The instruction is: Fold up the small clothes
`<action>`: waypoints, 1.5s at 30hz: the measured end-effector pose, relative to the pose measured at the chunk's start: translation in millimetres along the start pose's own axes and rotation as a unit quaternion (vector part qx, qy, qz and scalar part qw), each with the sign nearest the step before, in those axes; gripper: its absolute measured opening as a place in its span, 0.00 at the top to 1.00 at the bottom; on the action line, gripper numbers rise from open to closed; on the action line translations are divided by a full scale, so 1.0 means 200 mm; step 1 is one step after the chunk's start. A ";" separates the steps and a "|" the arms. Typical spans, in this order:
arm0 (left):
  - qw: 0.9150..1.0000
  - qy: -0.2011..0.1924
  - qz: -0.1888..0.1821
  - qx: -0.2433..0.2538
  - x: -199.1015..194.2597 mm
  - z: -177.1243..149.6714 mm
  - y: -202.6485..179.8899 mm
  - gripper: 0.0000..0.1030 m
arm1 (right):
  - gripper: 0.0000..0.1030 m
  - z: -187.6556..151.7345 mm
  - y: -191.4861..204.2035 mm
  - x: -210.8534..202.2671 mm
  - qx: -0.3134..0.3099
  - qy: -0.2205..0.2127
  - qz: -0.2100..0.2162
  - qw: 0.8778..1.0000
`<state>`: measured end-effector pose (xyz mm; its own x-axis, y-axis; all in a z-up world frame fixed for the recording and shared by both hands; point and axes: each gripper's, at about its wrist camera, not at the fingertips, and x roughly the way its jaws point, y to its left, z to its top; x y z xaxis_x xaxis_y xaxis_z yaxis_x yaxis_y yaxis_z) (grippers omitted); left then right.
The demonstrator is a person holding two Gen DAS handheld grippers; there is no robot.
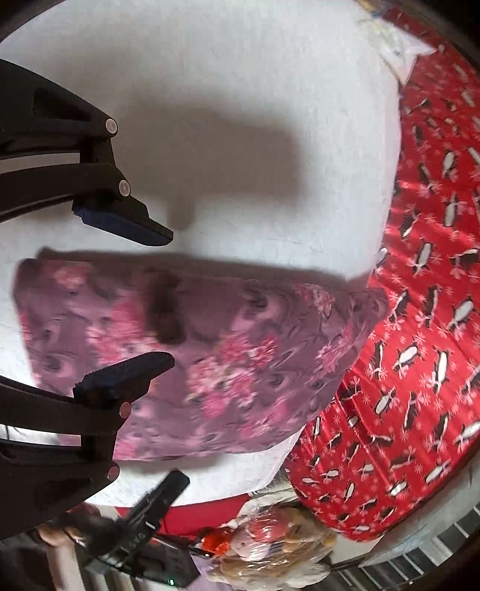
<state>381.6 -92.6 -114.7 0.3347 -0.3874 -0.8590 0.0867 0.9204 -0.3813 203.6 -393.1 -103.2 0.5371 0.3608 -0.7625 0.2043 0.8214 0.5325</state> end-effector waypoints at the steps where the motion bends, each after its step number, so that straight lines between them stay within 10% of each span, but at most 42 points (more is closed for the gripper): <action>1: 1.000 0.007 -0.004 -0.005 0.04 0.03 0.01 0.42 | 0.58 0.01 -0.03 0.05 0.019 0.007 0.012 1.000; 6: 0.997 0.037 -0.062 -0.038 0.17 0.10 0.05 0.39 | 0.52 0.02 -0.10 0.20 0.052 0.048 0.079 0.994; 14: 0.998 0.019 -0.054 -0.037 0.28 0.15 0.00 0.30 | 0.49 0.08 -0.04 0.28 0.036 0.046 0.100 0.993; 22: 1.000 -0.010 -0.005 -0.014 0.28 0.14 -0.13 0.77 | 0.77 0.06 0.15 0.22 -0.088 0.024 0.006 0.996; 45: 0.995 -0.089 0.040 0.023 -0.54 -0.44 -0.09 0.91 | 0.86 -0.32 0.60 -0.17 -0.141 0.005 0.009 0.990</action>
<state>261.4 -71.5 -44.5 0.5035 -0.3015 -0.8097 0.0946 0.9507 -0.2953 156.5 -278.6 -37.0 0.5305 0.3803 -0.7576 -0.0433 0.9047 0.4238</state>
